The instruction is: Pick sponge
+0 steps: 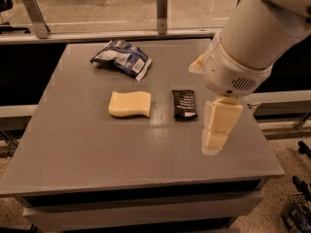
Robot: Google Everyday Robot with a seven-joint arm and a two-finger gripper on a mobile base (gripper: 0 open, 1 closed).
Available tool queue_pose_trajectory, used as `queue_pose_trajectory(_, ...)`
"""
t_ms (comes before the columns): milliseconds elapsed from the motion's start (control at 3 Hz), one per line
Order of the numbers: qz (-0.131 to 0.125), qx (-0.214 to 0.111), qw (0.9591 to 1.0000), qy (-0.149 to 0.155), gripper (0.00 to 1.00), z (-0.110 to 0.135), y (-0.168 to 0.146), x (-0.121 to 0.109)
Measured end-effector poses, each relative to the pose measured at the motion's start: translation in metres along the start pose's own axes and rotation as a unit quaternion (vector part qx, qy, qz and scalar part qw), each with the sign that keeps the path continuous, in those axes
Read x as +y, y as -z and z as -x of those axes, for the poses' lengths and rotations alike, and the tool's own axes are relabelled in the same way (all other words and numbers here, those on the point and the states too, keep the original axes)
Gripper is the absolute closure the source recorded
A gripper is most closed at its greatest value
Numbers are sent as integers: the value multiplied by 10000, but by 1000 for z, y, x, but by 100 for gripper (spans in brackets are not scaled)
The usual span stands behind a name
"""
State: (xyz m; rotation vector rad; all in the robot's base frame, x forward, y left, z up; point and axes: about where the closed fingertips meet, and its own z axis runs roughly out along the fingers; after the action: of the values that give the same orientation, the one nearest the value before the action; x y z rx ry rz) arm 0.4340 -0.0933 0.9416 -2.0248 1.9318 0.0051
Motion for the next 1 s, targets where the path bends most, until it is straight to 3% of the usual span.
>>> queue_pose_trajectory(667,-130,-198,9997,35,0,-5,5,-13)
queue_pose_trajectory(1000,85,-351,9992,178,0,-3,-22,-25)
